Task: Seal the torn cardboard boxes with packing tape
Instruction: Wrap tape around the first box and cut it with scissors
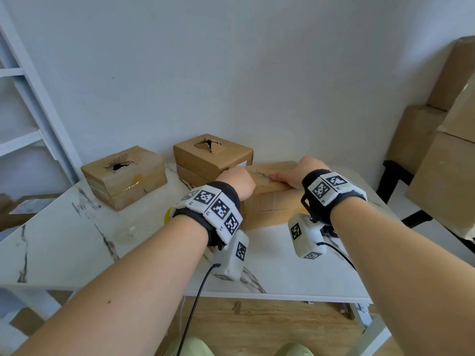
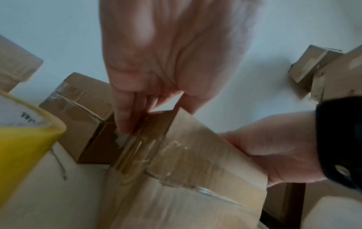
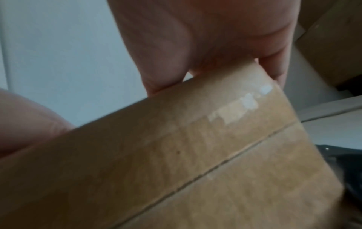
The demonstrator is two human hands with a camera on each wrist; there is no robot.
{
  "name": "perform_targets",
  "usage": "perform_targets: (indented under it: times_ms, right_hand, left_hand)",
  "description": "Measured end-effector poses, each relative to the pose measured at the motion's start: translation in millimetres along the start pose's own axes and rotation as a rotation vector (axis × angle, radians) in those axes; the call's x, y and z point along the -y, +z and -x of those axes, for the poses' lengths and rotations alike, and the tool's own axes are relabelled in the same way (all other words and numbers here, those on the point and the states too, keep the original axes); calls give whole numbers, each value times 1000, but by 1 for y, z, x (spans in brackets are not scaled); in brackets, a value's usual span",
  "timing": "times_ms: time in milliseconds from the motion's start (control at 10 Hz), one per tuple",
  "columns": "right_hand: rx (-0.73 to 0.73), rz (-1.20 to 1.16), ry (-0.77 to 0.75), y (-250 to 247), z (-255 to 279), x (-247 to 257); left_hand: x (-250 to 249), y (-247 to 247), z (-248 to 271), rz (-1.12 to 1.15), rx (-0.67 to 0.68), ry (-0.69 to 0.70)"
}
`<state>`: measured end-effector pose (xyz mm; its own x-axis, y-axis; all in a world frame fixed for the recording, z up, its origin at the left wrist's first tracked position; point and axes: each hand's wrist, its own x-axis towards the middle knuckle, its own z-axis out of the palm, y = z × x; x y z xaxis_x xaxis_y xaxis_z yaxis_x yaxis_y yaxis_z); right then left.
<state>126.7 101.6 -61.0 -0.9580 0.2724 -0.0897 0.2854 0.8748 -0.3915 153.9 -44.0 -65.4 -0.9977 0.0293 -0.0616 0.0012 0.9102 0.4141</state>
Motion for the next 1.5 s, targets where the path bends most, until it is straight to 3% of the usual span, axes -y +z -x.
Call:
perform_targets:
  times_ms: [300, 500, 600, 700, 900, 1000, 1200, 1500]
  right_hand:
    - [-73, 14, -15, -4, 1, -4]
    - [59, -8, -68, 6, 7, -1]
    - [75, -37, -62, 4, 14, -2]
    - [92, -61, -62, 1, 12, -4]
    - [78, -101, -82, 2, 3, -10]
    - [76, -200, -68, -3, -2, -17]
    - [-76, -634, -26, -25, -17, -39]
    - [6, -762, 2, -28, -46, -59]
  left_hand:
    - [-1, -13, -2, -15, 71, -35]
    - [1, -10, -3, -36, 62, -48]
    - [6, -1, -9, 111, 62, -58]
    - [17, 10, -16, 361, 148, -135]
    - [18, 14, -24, 526, 254, -194]
    - [19, 10, -27, 547, 226, -174]
    - [-3, 10, -32, 495, 23, -29]
    - [-26, 27, -68, 426, -223, 39]
